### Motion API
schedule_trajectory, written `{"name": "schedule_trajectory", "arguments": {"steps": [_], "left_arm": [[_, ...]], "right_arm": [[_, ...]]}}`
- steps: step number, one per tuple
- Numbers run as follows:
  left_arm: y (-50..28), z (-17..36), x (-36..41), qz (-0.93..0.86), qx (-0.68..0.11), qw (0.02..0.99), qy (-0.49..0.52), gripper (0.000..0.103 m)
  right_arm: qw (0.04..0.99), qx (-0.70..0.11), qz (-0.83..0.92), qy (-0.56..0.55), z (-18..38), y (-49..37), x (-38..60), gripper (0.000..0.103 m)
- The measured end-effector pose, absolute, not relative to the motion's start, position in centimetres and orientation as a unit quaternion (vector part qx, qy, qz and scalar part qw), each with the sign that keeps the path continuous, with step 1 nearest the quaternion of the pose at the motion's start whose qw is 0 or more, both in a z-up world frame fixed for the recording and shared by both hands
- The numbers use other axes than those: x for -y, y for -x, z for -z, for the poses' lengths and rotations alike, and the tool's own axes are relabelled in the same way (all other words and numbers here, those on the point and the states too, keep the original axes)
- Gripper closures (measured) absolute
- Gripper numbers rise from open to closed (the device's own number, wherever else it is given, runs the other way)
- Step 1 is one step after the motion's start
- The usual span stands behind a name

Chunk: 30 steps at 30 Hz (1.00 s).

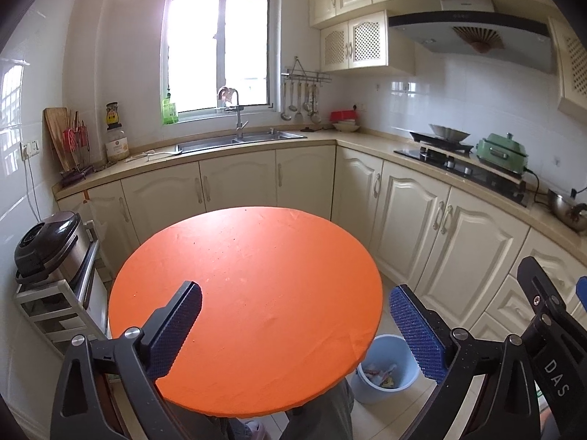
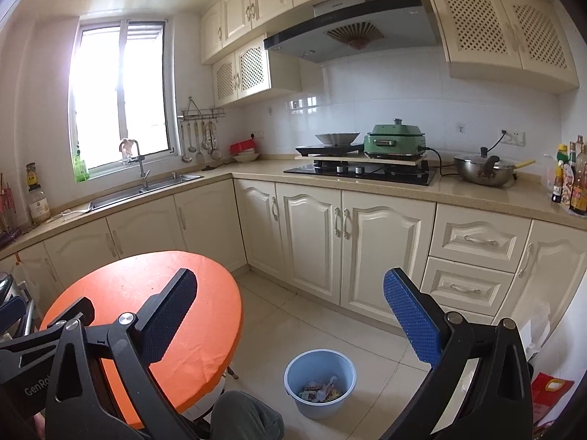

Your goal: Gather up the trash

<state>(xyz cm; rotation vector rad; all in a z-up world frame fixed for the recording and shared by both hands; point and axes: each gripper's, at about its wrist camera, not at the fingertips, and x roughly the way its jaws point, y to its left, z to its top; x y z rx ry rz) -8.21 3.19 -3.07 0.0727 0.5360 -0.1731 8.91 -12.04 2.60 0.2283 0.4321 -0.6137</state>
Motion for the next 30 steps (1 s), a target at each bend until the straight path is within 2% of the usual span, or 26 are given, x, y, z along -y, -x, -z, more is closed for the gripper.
{"name": "schedule_trajectory", "arguments": {"steps": [30], "left_arm": [[9.9, 3.1, -3.5, 0.08, -0.258, 0.963, -0.019, 0.002]], "right_arm": [[0.927, -0.2, 0.298, -0.113, -2.7, -7.9, 10.8, 0.0]]}}
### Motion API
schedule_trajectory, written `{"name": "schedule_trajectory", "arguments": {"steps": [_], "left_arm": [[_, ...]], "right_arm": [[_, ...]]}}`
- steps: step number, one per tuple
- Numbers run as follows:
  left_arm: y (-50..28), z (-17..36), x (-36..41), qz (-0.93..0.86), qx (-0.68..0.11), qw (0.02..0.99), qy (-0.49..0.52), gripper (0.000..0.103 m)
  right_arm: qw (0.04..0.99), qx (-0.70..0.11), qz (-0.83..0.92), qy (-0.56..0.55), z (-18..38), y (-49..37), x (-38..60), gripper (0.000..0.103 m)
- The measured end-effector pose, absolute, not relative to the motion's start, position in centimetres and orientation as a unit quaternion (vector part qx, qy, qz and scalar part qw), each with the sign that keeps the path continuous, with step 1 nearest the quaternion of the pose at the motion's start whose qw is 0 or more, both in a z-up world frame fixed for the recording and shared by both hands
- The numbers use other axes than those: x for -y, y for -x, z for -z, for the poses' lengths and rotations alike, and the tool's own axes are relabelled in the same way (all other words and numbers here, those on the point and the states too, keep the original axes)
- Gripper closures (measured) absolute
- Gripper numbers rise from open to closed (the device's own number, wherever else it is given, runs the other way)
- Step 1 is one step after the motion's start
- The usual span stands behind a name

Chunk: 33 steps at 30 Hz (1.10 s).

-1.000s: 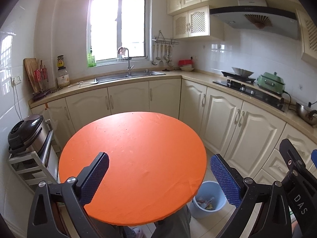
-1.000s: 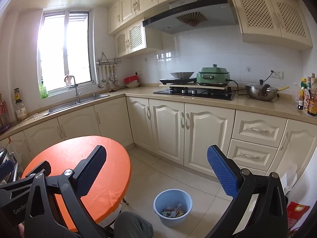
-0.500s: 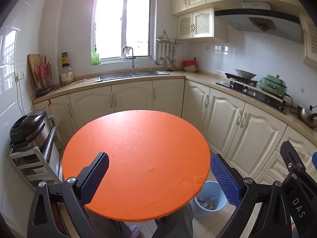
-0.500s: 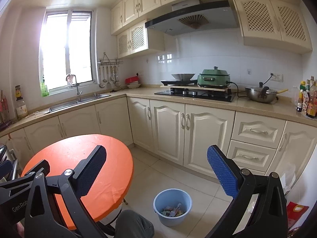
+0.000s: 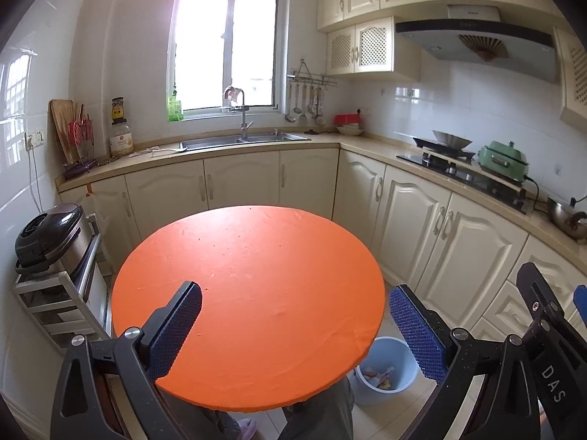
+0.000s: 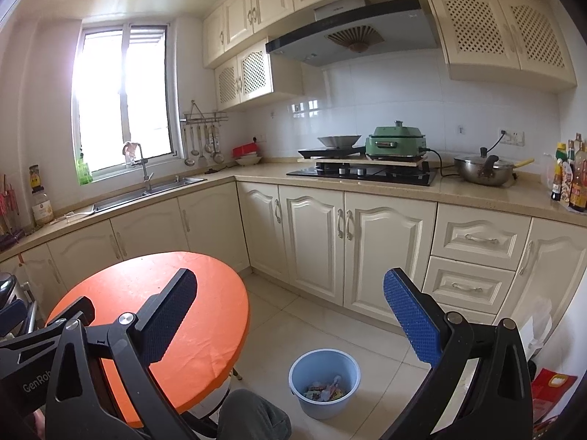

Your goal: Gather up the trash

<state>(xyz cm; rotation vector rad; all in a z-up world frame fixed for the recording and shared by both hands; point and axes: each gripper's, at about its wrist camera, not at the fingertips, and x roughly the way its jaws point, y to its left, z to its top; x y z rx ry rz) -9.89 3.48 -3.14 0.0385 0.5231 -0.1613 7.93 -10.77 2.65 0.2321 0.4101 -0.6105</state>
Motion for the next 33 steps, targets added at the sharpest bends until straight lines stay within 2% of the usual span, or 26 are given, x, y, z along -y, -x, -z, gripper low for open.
{"name": "schedule_trajectory", "arguments": {"steps": [33], "left_arm": [[8.8, 3.7, -4.9, 0.082, -0.254, 0.964, -0.025, 0.002]], "right_arm": [[0.927, -0.198, 0.295, -0.121, -2.0, -7.7, 11.1, 0.0]]}}
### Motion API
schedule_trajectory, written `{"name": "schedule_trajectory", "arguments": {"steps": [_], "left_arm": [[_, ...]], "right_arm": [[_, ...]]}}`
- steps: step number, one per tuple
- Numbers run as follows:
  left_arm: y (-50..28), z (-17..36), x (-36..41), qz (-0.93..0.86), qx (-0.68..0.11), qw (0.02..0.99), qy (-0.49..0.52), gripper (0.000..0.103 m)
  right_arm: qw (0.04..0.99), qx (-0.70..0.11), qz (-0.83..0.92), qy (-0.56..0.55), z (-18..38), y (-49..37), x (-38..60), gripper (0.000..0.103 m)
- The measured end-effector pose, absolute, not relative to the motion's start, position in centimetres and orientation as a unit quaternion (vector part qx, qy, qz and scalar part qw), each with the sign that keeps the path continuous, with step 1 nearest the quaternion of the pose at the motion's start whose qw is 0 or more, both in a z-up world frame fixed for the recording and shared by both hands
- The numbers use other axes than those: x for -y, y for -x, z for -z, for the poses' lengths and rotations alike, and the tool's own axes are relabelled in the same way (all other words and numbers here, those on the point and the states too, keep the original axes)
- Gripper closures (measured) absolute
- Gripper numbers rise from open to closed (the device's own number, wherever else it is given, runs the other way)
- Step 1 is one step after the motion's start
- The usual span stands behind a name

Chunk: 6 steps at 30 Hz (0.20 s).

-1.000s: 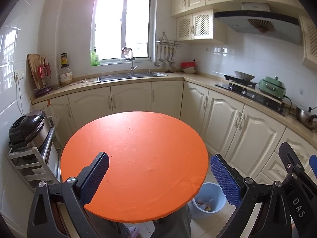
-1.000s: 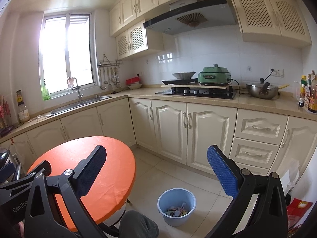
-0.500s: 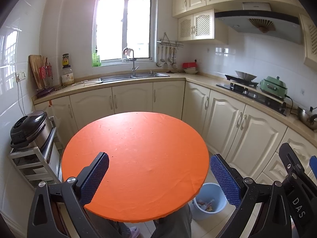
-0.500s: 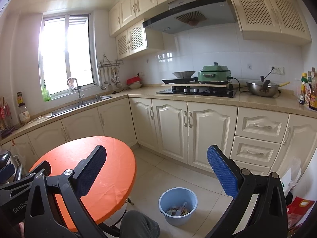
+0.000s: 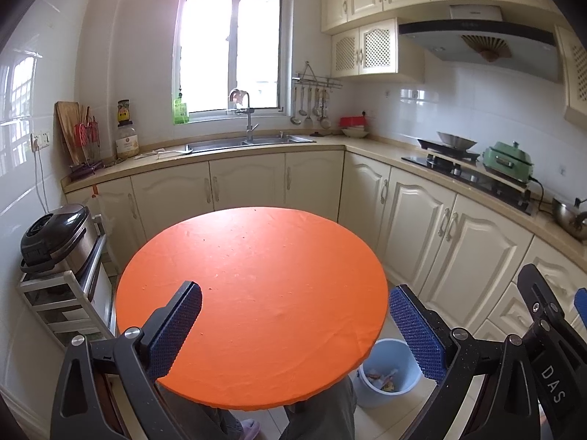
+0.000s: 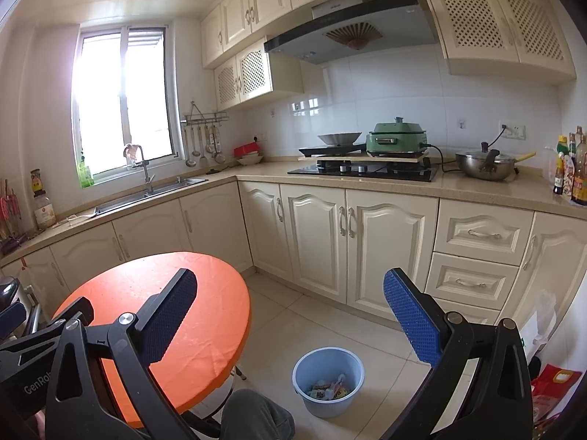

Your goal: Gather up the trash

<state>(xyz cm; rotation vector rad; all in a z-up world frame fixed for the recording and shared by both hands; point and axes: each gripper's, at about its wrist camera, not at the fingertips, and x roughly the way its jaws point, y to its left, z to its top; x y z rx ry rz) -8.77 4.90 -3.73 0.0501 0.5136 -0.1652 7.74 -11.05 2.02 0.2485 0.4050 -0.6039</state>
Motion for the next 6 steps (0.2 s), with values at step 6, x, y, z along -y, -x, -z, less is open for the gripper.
{"name": "schedule_trajectory", "arguments": {"steps": [6], "left_arm": [[9.09, 3.66, -5.29, 0.08, -0.247, 0.965, -0.02, 0.002]], "right_arm": [[0.929, -0.192, 0.293, -0.121, -2.32, -7.32, 10.94, 0.0]]}}
